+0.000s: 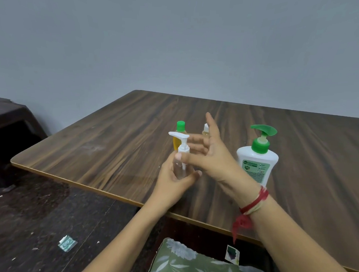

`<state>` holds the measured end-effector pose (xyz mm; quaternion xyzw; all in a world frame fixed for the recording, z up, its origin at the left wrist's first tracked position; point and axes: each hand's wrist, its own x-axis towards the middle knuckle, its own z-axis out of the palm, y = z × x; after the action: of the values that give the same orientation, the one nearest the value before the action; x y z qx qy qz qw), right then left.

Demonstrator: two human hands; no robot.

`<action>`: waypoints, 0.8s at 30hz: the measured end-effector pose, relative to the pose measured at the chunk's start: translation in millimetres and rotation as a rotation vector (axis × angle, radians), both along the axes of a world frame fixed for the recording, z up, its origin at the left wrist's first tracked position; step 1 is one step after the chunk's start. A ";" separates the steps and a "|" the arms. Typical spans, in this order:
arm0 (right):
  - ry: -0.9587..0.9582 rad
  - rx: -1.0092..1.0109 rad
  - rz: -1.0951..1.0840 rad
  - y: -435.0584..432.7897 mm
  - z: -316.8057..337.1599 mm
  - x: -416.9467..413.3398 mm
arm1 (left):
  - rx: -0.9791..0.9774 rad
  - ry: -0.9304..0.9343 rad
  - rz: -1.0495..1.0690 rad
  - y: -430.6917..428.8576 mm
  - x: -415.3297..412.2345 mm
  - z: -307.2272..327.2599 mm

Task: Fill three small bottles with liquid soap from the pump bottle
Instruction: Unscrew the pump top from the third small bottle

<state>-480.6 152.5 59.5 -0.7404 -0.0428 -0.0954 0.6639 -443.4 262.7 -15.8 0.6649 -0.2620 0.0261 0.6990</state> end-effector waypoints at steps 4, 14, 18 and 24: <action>-0.143 -0.191 -0.205 7.5 -11.8 3.3 | -0.027 -0.013 -0.034 -2.7 1.7 1.7; -0.232 0.041 -0.202 -5.2 15.4 1.2 | 0.006 -0.004 -0.015 1.6 1.2 -6.6; -0.258 0.115 -0.189 -5.5 28.3 -4.2 | 0.037 -0.020 -0.024 1.1 2.9 -8.5; -0.289 0.170 -0.216 -7.8 33.6 -5.5 | 0.075 -0.050 -0.014 3.1 1.8 -12.5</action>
<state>-486.1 144.7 93.1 -0.6605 -0.0499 -0.2748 0.6969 -441.6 265.8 -28.3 0.6881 -0.2848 0.0279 0.6668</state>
